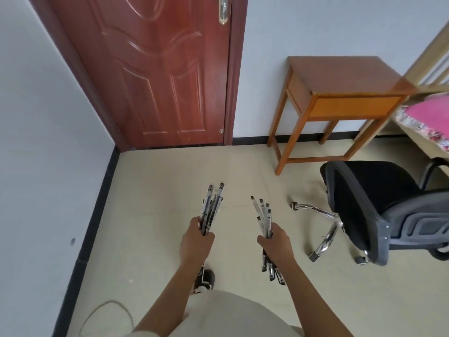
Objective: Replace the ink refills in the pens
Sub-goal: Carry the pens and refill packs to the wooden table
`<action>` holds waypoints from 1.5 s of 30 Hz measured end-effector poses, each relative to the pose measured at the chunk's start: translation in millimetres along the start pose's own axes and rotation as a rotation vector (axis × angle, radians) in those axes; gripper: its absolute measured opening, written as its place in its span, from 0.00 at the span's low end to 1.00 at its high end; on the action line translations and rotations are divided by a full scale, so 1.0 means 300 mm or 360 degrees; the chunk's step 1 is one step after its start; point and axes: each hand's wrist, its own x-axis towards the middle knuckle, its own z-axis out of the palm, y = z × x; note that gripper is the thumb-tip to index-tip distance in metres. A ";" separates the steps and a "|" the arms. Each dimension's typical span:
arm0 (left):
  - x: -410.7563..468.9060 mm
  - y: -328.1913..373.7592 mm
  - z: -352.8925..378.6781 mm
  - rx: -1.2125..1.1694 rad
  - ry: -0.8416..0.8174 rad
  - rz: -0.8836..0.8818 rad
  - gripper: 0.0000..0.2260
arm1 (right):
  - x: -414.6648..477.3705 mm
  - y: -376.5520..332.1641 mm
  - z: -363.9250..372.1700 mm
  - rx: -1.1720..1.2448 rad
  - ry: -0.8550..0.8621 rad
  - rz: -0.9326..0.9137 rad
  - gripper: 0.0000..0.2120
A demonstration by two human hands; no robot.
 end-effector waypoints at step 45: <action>1.541 1.657 1.153 0.0499 -0.0986 0.0844 0.11 | 1.711 -0.120 -1.041 0.0689 0.0814 0.0846 0.07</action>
